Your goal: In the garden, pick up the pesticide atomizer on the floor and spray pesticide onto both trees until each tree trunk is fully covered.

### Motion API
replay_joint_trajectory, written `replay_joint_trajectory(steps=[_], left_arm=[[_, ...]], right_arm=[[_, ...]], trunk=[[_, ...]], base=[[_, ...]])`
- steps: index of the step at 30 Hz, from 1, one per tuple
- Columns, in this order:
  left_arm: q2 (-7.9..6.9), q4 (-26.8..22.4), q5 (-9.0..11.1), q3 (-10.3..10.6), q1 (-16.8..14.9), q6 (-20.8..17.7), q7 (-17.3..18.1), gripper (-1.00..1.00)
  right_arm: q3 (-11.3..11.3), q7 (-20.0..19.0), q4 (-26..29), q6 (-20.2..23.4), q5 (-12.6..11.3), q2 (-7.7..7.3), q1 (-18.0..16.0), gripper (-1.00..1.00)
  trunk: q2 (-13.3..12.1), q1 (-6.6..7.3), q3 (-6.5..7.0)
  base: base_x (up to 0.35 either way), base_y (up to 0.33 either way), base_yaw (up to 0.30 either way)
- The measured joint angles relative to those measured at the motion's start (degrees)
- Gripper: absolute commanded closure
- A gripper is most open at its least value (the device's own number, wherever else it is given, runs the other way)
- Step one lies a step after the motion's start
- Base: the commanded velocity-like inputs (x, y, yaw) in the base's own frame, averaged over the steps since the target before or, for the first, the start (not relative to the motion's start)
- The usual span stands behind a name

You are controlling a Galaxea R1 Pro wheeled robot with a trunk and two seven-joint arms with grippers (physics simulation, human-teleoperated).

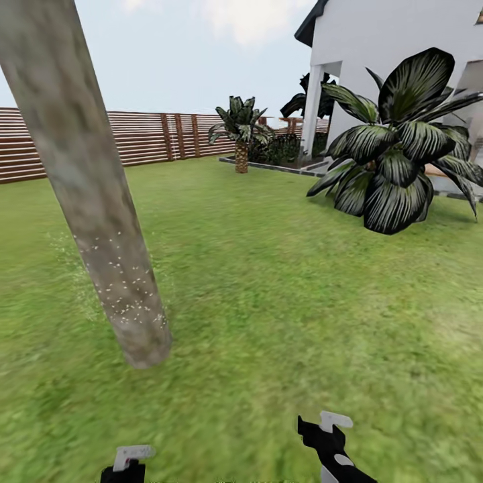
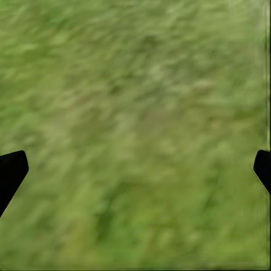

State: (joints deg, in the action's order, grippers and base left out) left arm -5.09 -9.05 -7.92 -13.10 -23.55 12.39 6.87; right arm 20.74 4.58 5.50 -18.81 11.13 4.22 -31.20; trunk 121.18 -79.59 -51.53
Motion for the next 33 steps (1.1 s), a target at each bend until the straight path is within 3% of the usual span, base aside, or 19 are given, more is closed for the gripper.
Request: replay_joint_trajectory(steps=[19, 33], left_arm=[[0.96, 0.28, -0.61, 0.09, 0.09, 0.09, 0.07, 1.00], [0.87, 0.10, -0.48, 0.08, 0.09, 0.09, 0.07, 1.00]], right_arm=[[0.16, -0.09, 0.03, 0.09, -0.24, -0.10, 0.00, -1.00], [0.09, -0.06, 0.03, 0.09, -0.23, -0.13, 0.00, -1.00]], trunk=[[0.00, 0.00, -0.91], [0.00, 0.00, -1.76]], base=[[-0.305, 0.074, -0.226], [-0.025, 0.000, -0.216]])
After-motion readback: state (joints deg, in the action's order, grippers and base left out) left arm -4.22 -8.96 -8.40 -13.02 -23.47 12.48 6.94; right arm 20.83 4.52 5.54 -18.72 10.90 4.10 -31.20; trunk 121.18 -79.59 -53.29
